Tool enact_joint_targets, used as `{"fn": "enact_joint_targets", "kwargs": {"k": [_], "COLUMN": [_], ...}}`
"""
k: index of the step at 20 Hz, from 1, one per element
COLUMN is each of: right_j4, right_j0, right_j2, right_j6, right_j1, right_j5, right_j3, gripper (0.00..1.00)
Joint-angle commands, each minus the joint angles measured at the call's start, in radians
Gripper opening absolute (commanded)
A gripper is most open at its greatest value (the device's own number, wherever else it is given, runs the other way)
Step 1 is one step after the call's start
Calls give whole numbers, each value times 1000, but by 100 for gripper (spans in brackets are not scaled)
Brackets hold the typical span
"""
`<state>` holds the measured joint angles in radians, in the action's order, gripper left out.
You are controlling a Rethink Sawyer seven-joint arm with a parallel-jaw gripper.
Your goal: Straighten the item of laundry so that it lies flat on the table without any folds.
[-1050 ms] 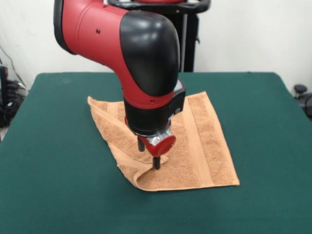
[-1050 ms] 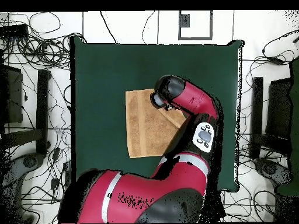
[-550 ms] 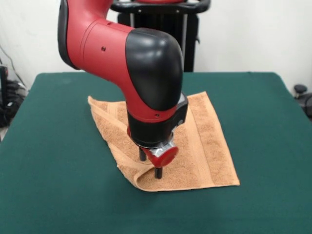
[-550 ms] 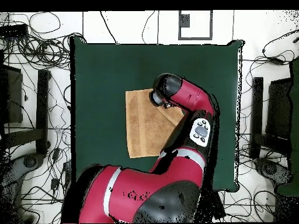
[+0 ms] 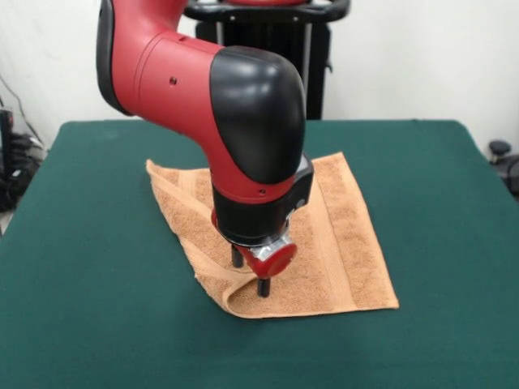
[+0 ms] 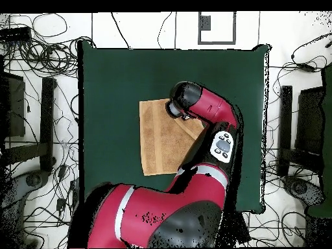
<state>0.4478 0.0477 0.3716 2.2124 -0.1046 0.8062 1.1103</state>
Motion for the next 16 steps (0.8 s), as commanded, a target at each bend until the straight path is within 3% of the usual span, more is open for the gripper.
{"fn": "enact_joint_targets", "kwargs": {"k": [1, 12, 13, 16], "right_j4": [1, -24, -16, -4], "right_j0": [-19, -14, -42, -62], "right_j2": [-135, -136, -96, -67], "right_j6": [113, 69, 147, 212], "right_j1": [0, -32, -23, -12], "right_j5": [-18, -64, -55, -79], "right_j3": [48, 95, 91, 87], "gripper": [100, 100, 0, 0]}}
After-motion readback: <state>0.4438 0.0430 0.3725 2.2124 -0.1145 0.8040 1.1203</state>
